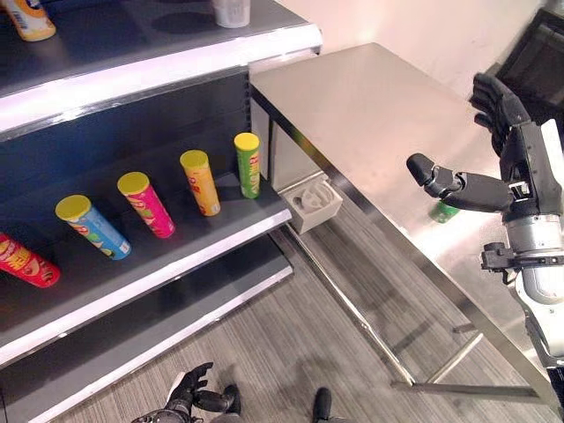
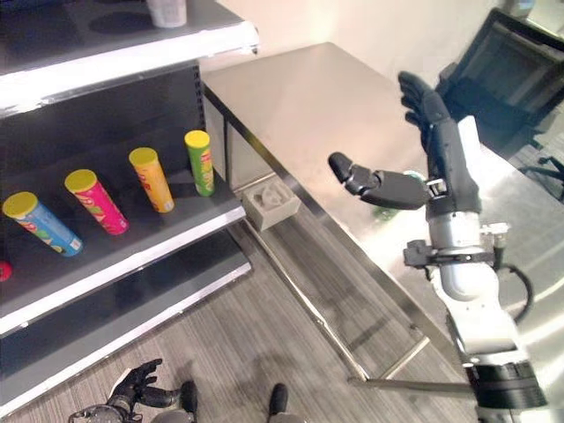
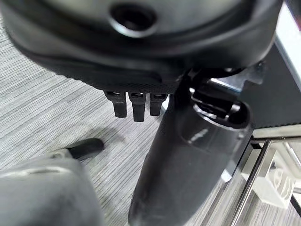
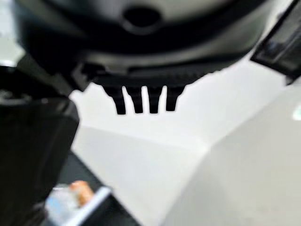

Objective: Put the goods on the table back onto the shelves and tidy them up.

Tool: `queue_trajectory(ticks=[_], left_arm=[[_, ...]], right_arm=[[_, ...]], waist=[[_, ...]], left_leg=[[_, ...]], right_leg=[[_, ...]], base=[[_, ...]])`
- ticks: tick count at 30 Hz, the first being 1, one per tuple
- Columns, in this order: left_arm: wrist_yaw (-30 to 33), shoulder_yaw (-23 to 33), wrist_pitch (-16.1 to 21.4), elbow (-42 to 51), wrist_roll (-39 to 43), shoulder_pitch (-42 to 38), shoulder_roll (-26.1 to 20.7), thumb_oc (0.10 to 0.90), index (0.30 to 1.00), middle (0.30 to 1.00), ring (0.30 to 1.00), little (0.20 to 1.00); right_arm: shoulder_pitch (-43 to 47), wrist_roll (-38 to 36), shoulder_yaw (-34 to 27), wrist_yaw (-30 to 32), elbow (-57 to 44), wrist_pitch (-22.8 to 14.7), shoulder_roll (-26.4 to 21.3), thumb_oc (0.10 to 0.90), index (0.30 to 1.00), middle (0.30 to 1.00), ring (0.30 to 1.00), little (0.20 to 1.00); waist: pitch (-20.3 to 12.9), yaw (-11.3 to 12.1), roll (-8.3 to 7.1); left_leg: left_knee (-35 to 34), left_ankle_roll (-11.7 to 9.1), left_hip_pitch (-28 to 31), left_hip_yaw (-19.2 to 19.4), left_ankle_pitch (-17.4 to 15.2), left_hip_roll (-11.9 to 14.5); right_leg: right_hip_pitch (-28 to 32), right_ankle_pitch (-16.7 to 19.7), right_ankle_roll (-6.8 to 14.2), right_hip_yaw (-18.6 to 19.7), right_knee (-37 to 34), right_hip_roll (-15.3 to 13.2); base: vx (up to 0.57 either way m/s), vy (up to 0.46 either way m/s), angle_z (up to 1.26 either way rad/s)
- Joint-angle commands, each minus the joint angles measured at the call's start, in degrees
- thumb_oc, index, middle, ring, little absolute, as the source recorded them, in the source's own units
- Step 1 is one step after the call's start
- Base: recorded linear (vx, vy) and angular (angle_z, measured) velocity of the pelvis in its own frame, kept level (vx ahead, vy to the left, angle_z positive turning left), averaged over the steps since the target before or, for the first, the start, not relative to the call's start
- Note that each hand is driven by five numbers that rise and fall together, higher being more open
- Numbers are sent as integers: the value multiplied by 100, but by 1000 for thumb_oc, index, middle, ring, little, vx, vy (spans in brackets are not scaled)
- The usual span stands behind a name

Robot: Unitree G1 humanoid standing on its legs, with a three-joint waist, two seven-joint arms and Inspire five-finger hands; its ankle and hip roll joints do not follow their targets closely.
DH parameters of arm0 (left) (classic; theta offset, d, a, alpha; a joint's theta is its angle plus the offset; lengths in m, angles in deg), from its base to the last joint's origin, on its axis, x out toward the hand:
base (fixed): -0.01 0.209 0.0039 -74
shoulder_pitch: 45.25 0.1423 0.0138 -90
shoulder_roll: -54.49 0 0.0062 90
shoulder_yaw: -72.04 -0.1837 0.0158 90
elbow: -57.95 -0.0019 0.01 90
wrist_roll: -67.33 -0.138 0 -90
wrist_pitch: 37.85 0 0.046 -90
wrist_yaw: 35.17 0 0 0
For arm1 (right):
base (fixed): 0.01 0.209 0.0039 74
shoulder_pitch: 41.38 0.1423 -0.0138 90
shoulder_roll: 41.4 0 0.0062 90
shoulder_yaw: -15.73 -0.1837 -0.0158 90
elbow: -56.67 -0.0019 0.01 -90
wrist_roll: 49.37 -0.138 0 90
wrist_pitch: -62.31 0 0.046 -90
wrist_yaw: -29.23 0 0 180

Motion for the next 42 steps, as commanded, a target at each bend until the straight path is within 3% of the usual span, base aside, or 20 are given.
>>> queue_trajectory(ticks=[1, 5, 9, 11, 12, 14, 17, 19, 30, 42], left_arm=[[-2, -164, 189, -92, -8, -167, -90, 800, 900, 900, 900, 900], [6, -174, 173, -291, -130, -191, -104, 800, 900, 900, 900, 900], [29, -93, 149, -261, -197, -208, -235, 800, 900, 900, 900, 900], [43, -62, 130, -295, -276, -180, -305, 800, 900, 900, 900, 900], [33, 25, 138, -295, -282, -142, -359, 800, 900, 900, 900, 900], [26, 28, 156, -298, -287, -161, -387, 800, 900, 900, 900, 900], [-30, 66, 179, -237, -319, -179, -449, 800, 900, 900, 900, 900], [-64, 127, 189, -232, -362, -81, -431, 800, 900, 900, 900, 900], [-180, 57, 153, -150, -437, 74, -260, 800, 900, 900, 900, 900], [-152, -38, 133, -302, -551, 86, -230, 800, 900, 900, 900, 900]], right_arm=[[517, 320, -835, 457, -316, -269, -426, 800, 900, 900, 900, 900], [442, 575, -1007, 610, -197, -249, -469, 800, 900, 900, 900, 900], [460, 842, -1144, 733, -205, -133, -324, 800, 900, 900, 900, 900], [424, 830, -1182, 773, -173, -149, -180, 800, 900, 900, 900, 900], [335, 827, -1219, 729, -157, -135, -57, 800, 900, 900, 900, 900], [288, 784, -1211, 668, -35, -98, -60, 800, 900, 900, 900, 900], [-7, 922, -1262, 494, 105, 52, -252, 800, 900, 900, 900, 900], [-356, 736, -1411, 308, 85, 62, -196, 800, 900, 900, 900, 900], [-882, 976, -1513, 48, -14, 172, 9, 800, 900, 900, 900, 900], [-506, 1442, -1224, 496, 358, 344, 355, 800, 900, 900, 900, 900]], waist=[[-338, 42, 37], [-373, -4, 51], [-114, 15, 84], [-49, 10, 96], [-72, 63, 106], [-87, 62, 131], [-149, -31, 23], [-317, -31, -108], [-400, -119, 43], [-229, -61, 278]], left_leg=[[-43, 35, -211, -513, -177, -336], [-369, 106, 13, -352, -109, -367], [-423, 275, 177, -81, -182, -291], [-423, 292, 265, 6, -239, -240], [-423, 258, 315, 91, -306, -144], [-423, 208, 309, 60, -345, -93], [-423, 176, 344, -38, -388, -173], [-423, 106, 414, 15, -427, -165], [-423, -108, 483, -10, -404, 148], [-423, -248, 241, -52, -278, 268]], right_leg=[[257, -553, 127, 43, 38, 520], [192, -551, 196, 173, 193, 446], [-552, -686, 477, 173, 1780, 227], [-776, -506, 617, 101, 2180, -1], [-761, -473, 569, -94, 1952, -345], [-723, -360, 527, -174, 1531, -531], [-669, -45, 631, 192, 758, -476], [-387, 174, 702, 112, 266, -426], [-120, -34, 569, -72, 38, -169], [-219, -159, 514, -253, 38, -109]], base=[[188, 168, -3], [81, 149, -18], [-42, 125, -33], [19, -2, -78], [75, -95, -69], [73, -110, -40], [112, -94, -11], [168, -135, 43], [67, -96, 6], [21, -49, 9]])
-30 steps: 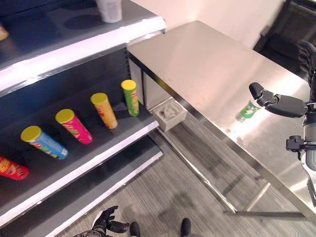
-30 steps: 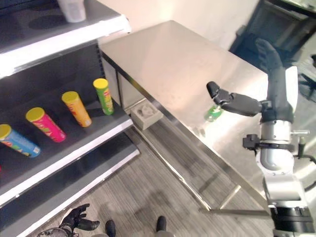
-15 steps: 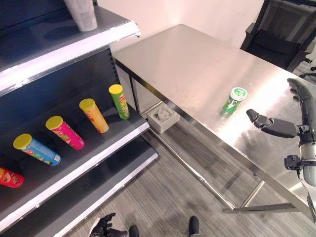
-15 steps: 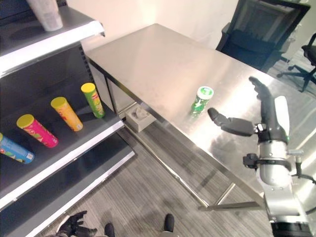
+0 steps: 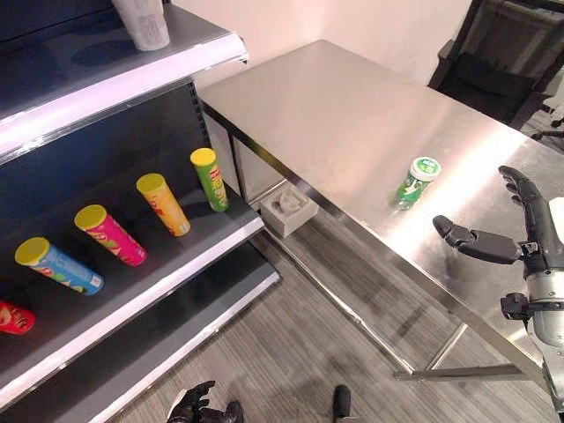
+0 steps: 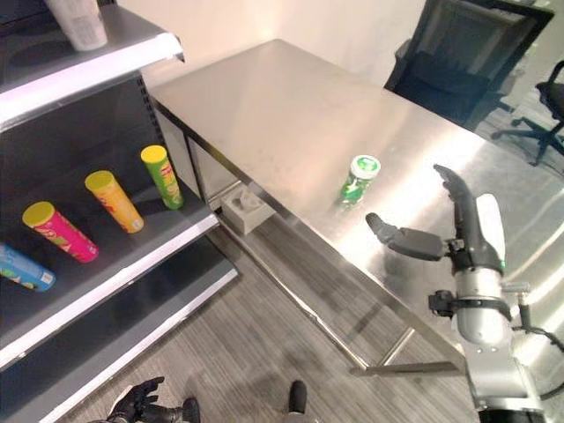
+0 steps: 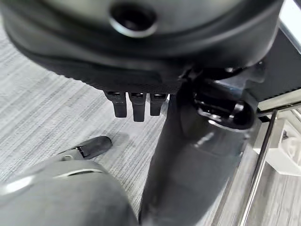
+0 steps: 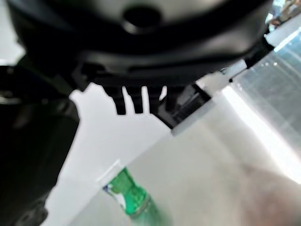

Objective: Put the goods on the table back onto the shelves and tidy them up.

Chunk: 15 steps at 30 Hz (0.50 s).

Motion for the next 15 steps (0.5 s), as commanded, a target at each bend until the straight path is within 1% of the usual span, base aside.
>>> queue_trajectory(ticks=[1, 7, 15], left_arm=[[81, -245, 119, -179, -115, -271, -371, 800, 900, 900, 900, 900], [84, -355, 120, 7, 22, -312, -436, 800, 900, 900, 900, 900], [75, -422, 123, 123, 30, -289, -504, 800, 900, 900, 900, 900]], right_arm=[[934, 127, -411, 582, 57, -227, -190, 800, 900, 900, 900, 900], [1369, 132, -320, 888, 467, -139, -330, 800, 900, 900, 900, 900], [1766, 272, -142, 1116, 798, -43, -434, 800, 900, 900, 900, 900]], waist=[[-52, 140, -91], [8, 225, -25], [52, 306, 20]], left_leg=[[18, 84, -128, -172, -310, -171], [18, 12, -287, -222, -229, -144], [18, -15, -374, -321, -206, -140]], right_leg=[[75, -436, 218, -323, 82, 38], [17, -459, 218, -448, 82, 24], [0, -507, 199, -517, 82, 41]], base=[[11, -52, 14], [20, -37, 14], [28, -29, 12]])
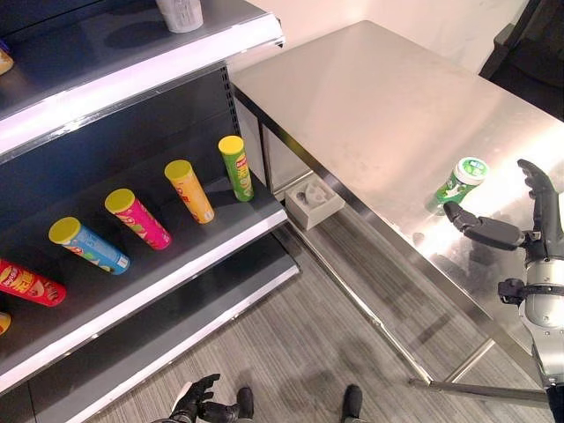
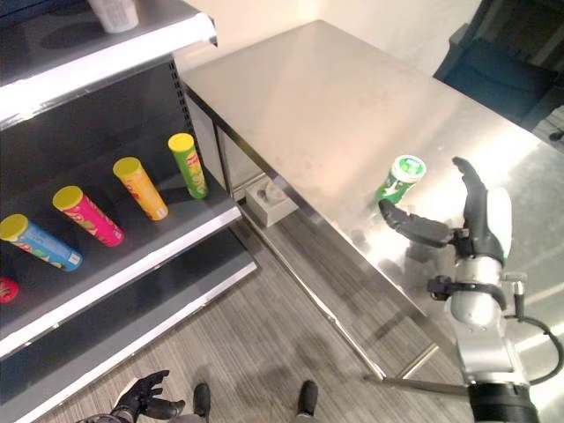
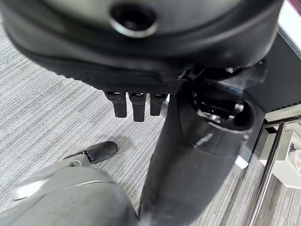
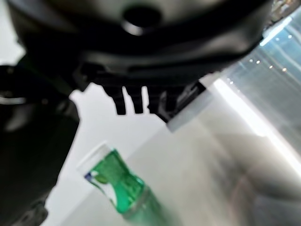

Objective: Put the goods on the table back onto the shelves and tidy them up.

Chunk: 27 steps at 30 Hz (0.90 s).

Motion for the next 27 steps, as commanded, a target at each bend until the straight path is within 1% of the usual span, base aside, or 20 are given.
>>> queue_trajectory(ticks=[1, 7, 9, 18, 22, 27], left_arm=[[86, -219, 115, -70, 69, -216, -470, 800, 900, 900, 900, 900], [94, -236, 124, -71, 72, -199, -509, 800, 900, 900, 900, 900], [95, -273, 114, -54, 72, -188, -513, 800, 900, 900, 900, 900], [112, -311, 105, 25, 108, -220, -545, 800, 900, 900, 900, 900], [104, -321, 92, 27, 80, -190, -522, 800, 900, 900, 900, 900], [132, -267, 81, 36, 88, -169, -500, 800, 900, 900, 900, 900]], right_arm=[[806, 159, -258, 488, -102, -209, -439, 800, 900, 900, 900, 900], [1023, 230, -80, 541, 74, -159, -517, 800, 900, 900, 900, 900], [1073, 91, -51, 550, 201, -159, -454, 800, 900, 900, 900, 900], [1249, 82, 52, 633, 339, -128, -441, 800, 900, 900, 900, 900], [1256, 91, 6, 692, 273, -115, -371, 800, 900, 900, 900, 900], [1113, 85, -216, 754, 50, -144, -299, 800, 900, 900, 900, 900]], waist=[[40, 138, -215], [83, 170, -165], [98, 186, -135], [128, 205, -107], [120, 199, -102], [97, 185, -115]], left_leg=[[16, -10, -31, 56, -258, -136], [16, -20, -95, 8, -233, -144], [16, -23, -118, -10, -231, -155], [16, -17, -112, -36, -245, -165], [16, -7, -81, -34, -273, -162], [16, 9, -2, -23, -317, -157]], right_leg=[[74, -431, 180, -123, 82, 67], [41, -449, 171, -150, 82, 73], [41, -464, 159, -164, 82, 72], [57, -480, 157, -190, 82, 68], [85, -496, 153, -182, 82, 76], [129, -523, 142, -166, 82, 84]], base=[[12, -27, 6], [13, -14, 3], [34, -21, 6], [25, -11, 3], [0, 0, 0], [20, -2, 0]])
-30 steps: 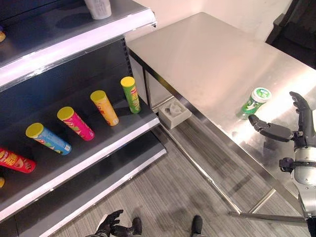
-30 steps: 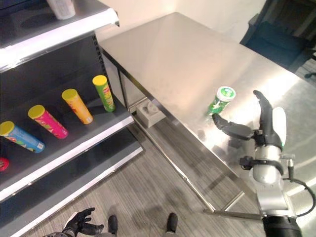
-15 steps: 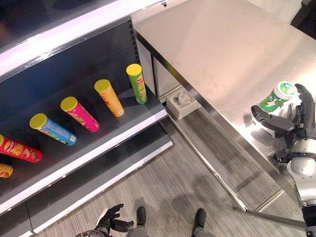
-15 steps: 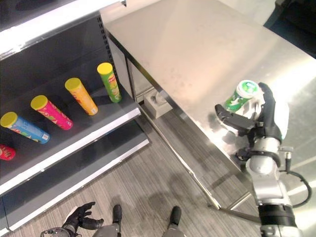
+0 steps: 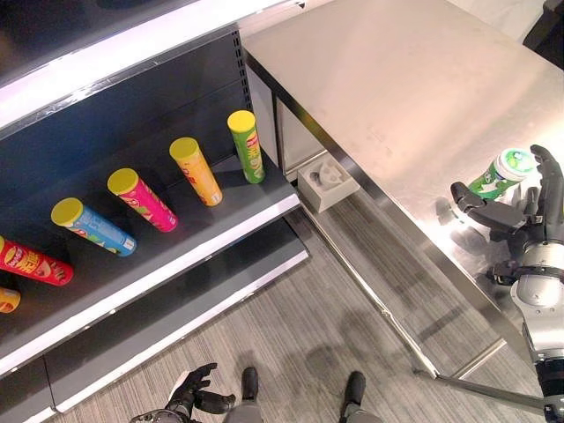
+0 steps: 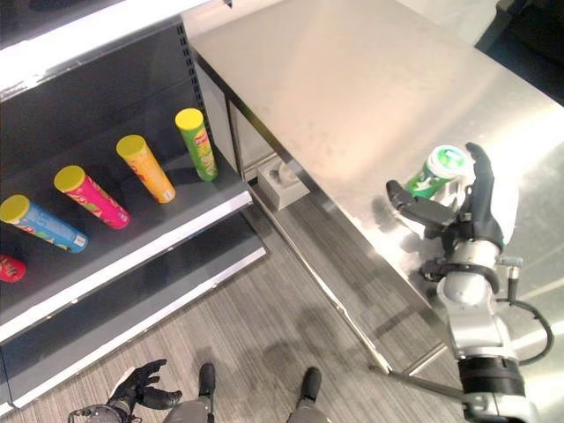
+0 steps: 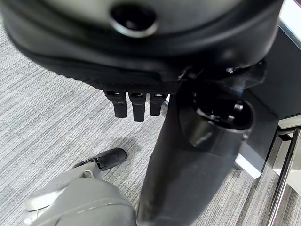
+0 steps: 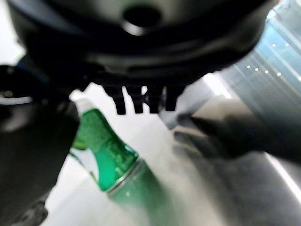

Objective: Put the goods on the table back onto the shelves and tidy them up.

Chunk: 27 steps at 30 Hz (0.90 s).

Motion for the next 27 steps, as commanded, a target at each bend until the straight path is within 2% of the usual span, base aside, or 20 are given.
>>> queue_trajectory(ticks=[1, 6, 7, 8, 27], left_arm=[[132, -259, 81, -118, 83, -46, -322, 800, 900, 900, 900, 900], [149, -255, 66, -131, 64, -55, -310, 800, 900, 900, 900, 900], [155, -250, 52, -133, 56, -56, -307, 800, 900, 900, 900, 900], [150, -249, 55, -118, 58, -52, -312, 800, 900, 900, 900, 900], [131, -122, 42, -63, 72, -41, -359, 800, 900, 900, 900, 900]], right_arm=[[448, 91, -530, 451, -517, -338, -301, 800, 900, 900, 900, 900], [398, 101, -641, 496, -607, -344, -303, 800, 900, 900, 900, 900], [380, 51, -678, 497, -656, -356, -252, 458, 387, 387, 387, 387], [365, 46, -682, 493, -676, -364, -244, 400, 300, 300, 300, 300], [211, -138, -840, 291, -1033, -482, -335, 400, 300, 300, 300, 300]], waist=[[-232, 65, -169], [-232, 47, -185], [-241, 34, -194], [-243, 34, -199], [-273, -8, -269]], left_leg=[[16, 18, 168, 100, -326, -146], [16, 22, 196, 114, -350, -138], [16, 20, 218, 125, -364, -127], [16, 20, 225, 130, -369, -124], [16, 32, 345, 173, -428, -99]], right_leg=[[206, -492, 160, -23, 43, 95], [225, -509, 161, -2, 43, 100], [234, -523, 158, 7, 43, 109], [239, -524, 160, 6, 43, 113], [324, -551, 154, 57, 43, 133]], base=[[0, 0, 0], [0, 0, 0], [0, 0, 0], [20, -1, -4], [1, 0, -2]])
